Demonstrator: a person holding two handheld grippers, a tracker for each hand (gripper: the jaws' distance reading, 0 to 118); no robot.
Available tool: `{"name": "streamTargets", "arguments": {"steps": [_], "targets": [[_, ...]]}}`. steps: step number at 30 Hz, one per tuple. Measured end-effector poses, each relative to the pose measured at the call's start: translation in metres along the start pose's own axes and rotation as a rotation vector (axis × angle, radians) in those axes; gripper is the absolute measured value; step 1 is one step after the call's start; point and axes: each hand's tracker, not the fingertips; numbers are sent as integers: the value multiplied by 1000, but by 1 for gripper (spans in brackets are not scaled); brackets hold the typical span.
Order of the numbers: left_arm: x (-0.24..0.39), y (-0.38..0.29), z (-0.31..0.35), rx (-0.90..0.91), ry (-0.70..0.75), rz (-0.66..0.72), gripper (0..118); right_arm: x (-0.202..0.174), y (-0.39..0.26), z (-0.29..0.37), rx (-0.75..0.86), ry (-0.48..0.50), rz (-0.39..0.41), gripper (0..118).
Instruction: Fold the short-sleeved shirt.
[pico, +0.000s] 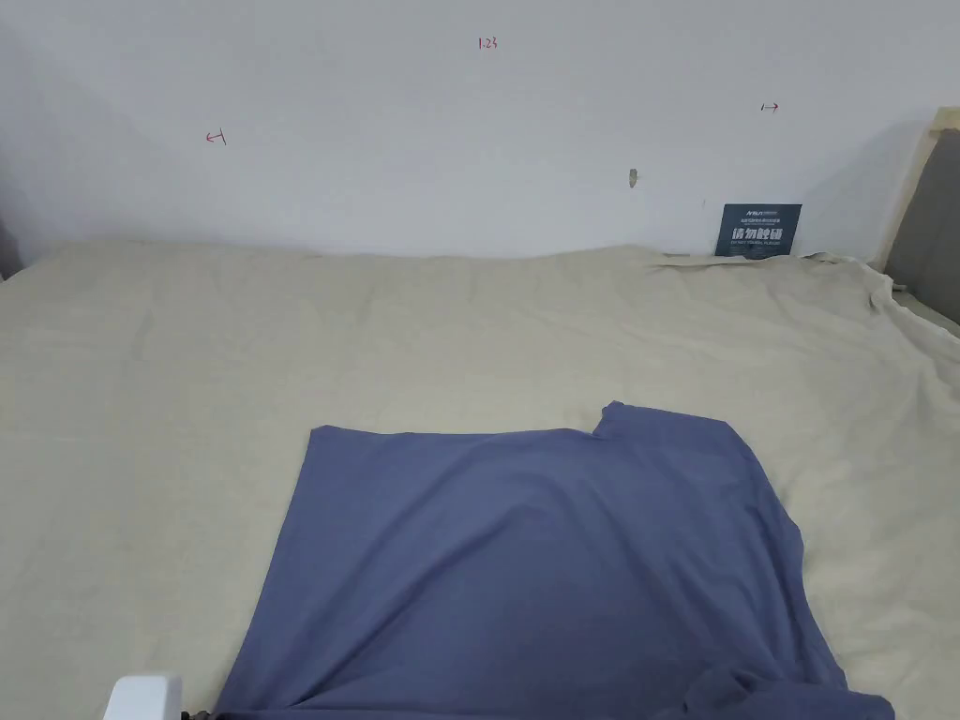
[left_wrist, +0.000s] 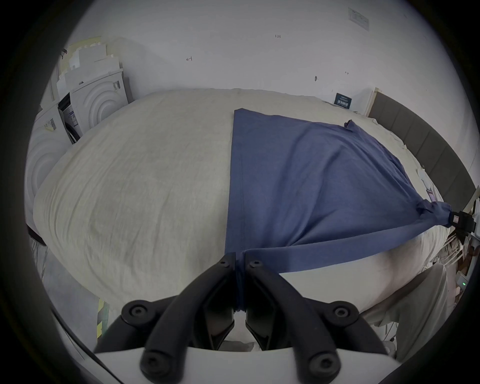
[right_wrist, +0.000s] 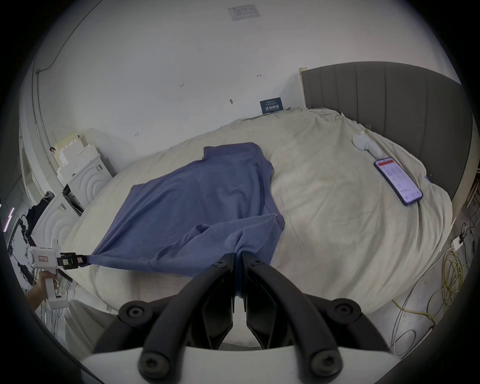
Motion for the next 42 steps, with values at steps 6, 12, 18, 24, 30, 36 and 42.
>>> {"name": "streamTargets", "arguments": {"steps": [6,12,18,24,30,36,42], "targets": [[7,-13,-23,-46,31,1,3,6,-16,-42,-100,-86,12,3],[13,-17,-20,-53,51,22,4,8,-25,-55,-166,-132,-4,4],[13,-9,-5,-43,61,36,83,-4,-13,-41,-160,-138,4,36],[17,25,28,104,0,95,118,-35,37,-1,20,-135,70,90],[35,65,71,386,27,45,118,-77,88,44,271,-102,127,90],[52,81,83,530,65,13,118,-107,99,51,353,-118,233,90],[71,71,83,585,67,-14,110,-117,89,44,383,-135,255,89]]}}
